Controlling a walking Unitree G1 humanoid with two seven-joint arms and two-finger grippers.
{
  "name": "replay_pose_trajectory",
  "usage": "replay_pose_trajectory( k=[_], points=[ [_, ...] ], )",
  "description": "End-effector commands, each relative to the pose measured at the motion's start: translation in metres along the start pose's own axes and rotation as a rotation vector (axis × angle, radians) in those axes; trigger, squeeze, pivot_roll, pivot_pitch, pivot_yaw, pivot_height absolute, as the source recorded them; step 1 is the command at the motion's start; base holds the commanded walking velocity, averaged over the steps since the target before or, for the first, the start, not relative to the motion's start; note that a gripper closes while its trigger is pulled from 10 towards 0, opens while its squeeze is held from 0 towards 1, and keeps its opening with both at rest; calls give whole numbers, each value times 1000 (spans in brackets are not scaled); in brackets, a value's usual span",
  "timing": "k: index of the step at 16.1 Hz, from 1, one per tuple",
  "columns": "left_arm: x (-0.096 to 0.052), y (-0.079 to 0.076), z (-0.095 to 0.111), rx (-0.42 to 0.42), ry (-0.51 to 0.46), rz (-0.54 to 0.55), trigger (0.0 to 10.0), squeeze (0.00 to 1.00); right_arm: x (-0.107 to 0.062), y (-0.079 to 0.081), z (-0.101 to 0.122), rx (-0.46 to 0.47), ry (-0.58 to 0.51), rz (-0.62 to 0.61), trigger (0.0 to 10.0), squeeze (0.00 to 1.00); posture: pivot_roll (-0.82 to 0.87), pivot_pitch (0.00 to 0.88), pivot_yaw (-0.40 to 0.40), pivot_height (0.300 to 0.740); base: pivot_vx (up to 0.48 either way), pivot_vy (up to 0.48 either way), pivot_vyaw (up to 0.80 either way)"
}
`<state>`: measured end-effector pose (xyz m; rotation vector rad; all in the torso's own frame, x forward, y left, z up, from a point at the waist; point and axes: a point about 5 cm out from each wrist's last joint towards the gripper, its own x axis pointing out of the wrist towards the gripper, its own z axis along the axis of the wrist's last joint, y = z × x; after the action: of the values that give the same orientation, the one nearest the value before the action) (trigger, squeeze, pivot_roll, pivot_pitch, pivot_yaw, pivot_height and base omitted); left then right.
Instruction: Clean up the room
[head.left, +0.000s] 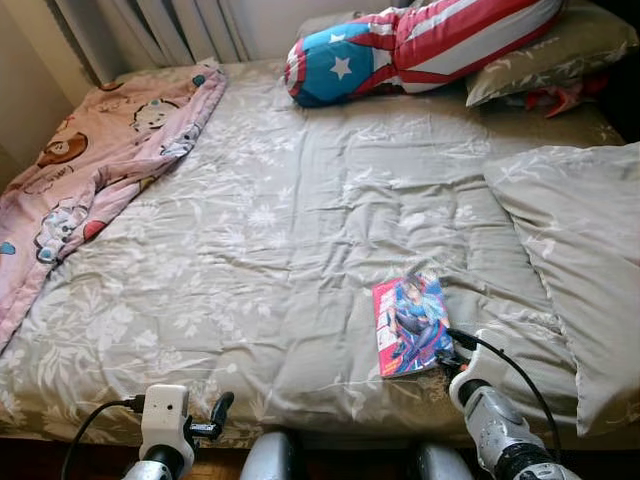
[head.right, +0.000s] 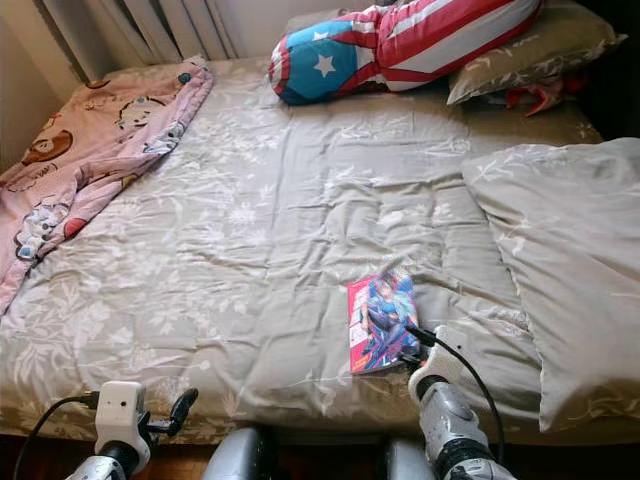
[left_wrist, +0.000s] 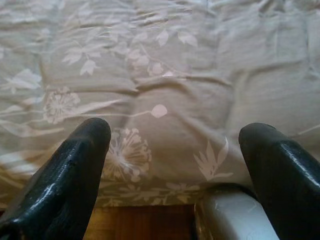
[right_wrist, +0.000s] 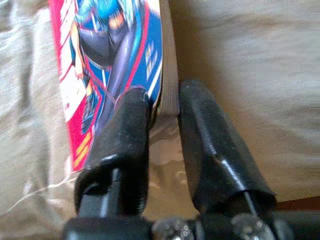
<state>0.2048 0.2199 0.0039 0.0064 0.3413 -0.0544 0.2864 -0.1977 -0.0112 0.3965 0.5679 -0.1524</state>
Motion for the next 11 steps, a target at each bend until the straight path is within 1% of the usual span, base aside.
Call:
replay_pose_trajectory(
  k=[1,2,3,4,8,11],
  points=[
    [-3,2,-2,4,17,10,10000,0,0,1,-1,10,3,-12,10000,808,84,173,109,643,0,0,0],
    [-3,1,-2,3,18,10,10000,0,0,-1,1,11,-6,-25,10000,306,84,173,109,643,0,0,0],
    [-3,1,-1,3,18,9,10000,0,0,-5,4,16,-18,-52,10000,94,86,179,105,643,0,0,0],
    [-3,0,-1,2,20,9,10000,0,0,-7,5,21,-21,-70,10000,12,85,177,104,643,0,0,0],
    [0,-1,-3,-3,22,12,10000,0,0,-11,10,25,-49,-92,10000,0,84,173,101,643,0,0,0],
    [7,-2,-5,-11,31,16,10000,0,0,-4,15,-48,-105,-54,10000,0,69,152,93,643,0,0,0]
  ],
)
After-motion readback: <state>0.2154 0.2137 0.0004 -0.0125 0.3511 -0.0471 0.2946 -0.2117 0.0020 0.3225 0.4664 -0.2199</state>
